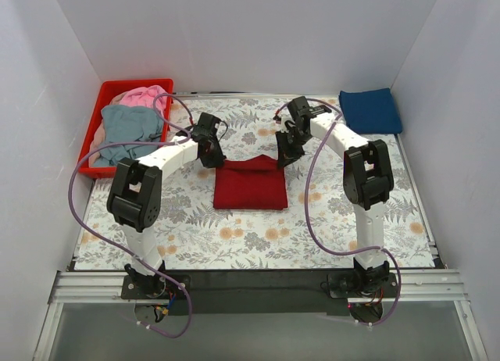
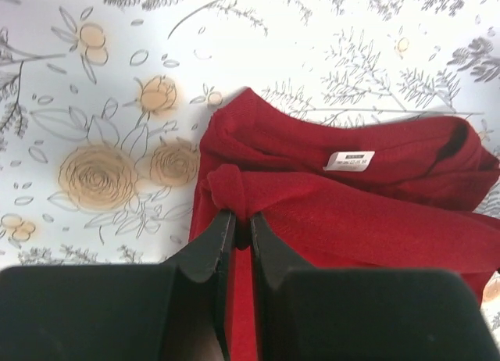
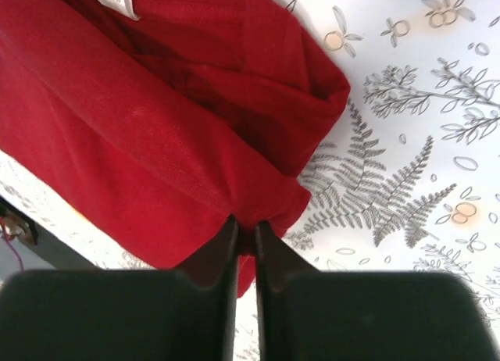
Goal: Fold and stack the t-shirts
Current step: Fold the tshirt
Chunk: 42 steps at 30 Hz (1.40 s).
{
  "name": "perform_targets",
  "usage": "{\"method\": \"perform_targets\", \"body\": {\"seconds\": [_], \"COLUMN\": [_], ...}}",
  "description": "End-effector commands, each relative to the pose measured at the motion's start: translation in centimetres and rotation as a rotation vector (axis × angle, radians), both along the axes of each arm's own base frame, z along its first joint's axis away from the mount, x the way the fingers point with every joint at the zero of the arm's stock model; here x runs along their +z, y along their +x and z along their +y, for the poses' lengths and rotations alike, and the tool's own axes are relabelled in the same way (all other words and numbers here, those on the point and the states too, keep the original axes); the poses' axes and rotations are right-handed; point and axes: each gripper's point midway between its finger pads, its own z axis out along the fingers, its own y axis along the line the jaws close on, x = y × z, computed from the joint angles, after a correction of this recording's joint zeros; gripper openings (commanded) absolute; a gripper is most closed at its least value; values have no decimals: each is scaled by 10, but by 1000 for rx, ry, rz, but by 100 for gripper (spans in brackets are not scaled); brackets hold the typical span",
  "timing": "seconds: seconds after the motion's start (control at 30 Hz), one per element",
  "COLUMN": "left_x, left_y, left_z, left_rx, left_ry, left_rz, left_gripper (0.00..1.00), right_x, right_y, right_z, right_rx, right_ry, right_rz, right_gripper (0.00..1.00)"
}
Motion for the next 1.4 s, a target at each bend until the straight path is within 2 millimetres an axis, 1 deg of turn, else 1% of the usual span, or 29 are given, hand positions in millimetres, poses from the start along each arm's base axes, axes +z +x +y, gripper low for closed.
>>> {"method": "perform_targets", "body": {"seconds": [0.0, 0.03, 0.07, 0.13, 0.17, 0.2, 0.23, 0.27, 0.3, 0.33, 0.37, 0.4, 0.43, 0.47, 0.5, 0.53, 0.6, 0.7, 0.77, 0.83, 0.87, 0.93, 0.97, 1.03, 1.07, 1.13, 1.17, 1.2, 1.37], "left_x": [10, 12, 14, 24, 31, 36, 36, 57, 63, 74, 84, 91, 99, 87, 97, 98, 87, 90, 84, 87, 68, 71, 50, 39, 20, 6, 3, -12, -32], "left_y": [20, 20, 19, 16, 14, 13, 7, 6, 1, 0, -11, -16, -18, -30, -40, -41, -53, -44, -31, -14, -8, 12, 20, 35, 41, 50, 58, 60, 66], "left_z": [15, 15, 14, 14, 14, 15, 17, 19, 19, 19, 19, 16, 12, 11, -2, -8, -20, -31, -37, -39, -41, -43, -40, -36, -30, -25, -18, -15, -3], "left_rx": [43, 38, 35, 36, 38, 41, 48, 50, 48, 42, 20, 3, -17, -41, -107, -132, -177, -195, -185, -168, -156, -147, -129, -108, -86, -64, -48, -36, -6], "left_ry": [46, 42, 37, 16, 5, -1, -5, -24, -35, -53, -76, -99, -129, -140, -213, -246, -305, -362, -373, -377, -366, -384, -371, -365, -361, -368, -372, -370, -371], "left_rz": [-95, -103, -106, -134, -151, -167, -168, -221, -237, -274, -302, -324, -354, -339, -357, -384, -351, -380, -390, -404, -361, -392, -356, -353, -316, -288, -285, -255, -224], "left_gripper": [0, 4, 13, 23, 35, 42, 51, 55, 61, 62, 62, 62, 62, 61, 60, 56, 51, 40, 31, 27, 26, 21, 20, 17, 15, 12, 12, 12, 12], "right_x": [4, 7, 17, 20, 36, 33, 38, 53, 58, 53, 71, 76, 71, 81, 86, 86, 90, 89, 80, 80, 66, 62, 47, 40, 25, 19, 6, 2, -12], "right_y": [15, 15, 18, 19, 20, 21, 23, 22, 22, 20, 17, 9, 5, -1, -15, -19, -33, -34, -28, -20, -16, -5, 0, 14, 19, 34, 39, 47, 78], "right_z": [-6, -7, -6, -15, -19, -28, -34, -38, -42, -42, -40, -28, -20, -12, 5, 15, 35, 54, 61, 68, 69, 72, 72, 68, 66, 59, 55, 48, 27], "right_rx": [-27, -36, -42, -75, -103, -131, -153, -178, -196, -198, -194, -155, -128, -103, -46, -12, 68, 117, 100, 117, 106, 110, 95, 80, 67, 49, 34, 13, -60], "right_ry": [0, 1, 11, -24, -24, -67, -85, -83, -89, -70, -24, 55, 120, 191, 304, 374, 500, 626, 662, 694, 690, 704, 697, 702, 695, 701, 694, 692, 693], "right_rz": [-70, -78, -115, -156, -204, -236, -263, -310, -339, -361, -411, -412, -436, -458, -429, -443, -409, -383, -354, -361, -327, -328, -297, -295, -269, -273, -255, -254, -264], "right_gripper": [17, 20, 24, 27, 32, 35, 38, 41, 45, 46, 48, 48, 49, 49, 49, 49, 49, 49, 49, 48, 49, 48, 48, 48, 48, 48, 48, 48, 47]}}
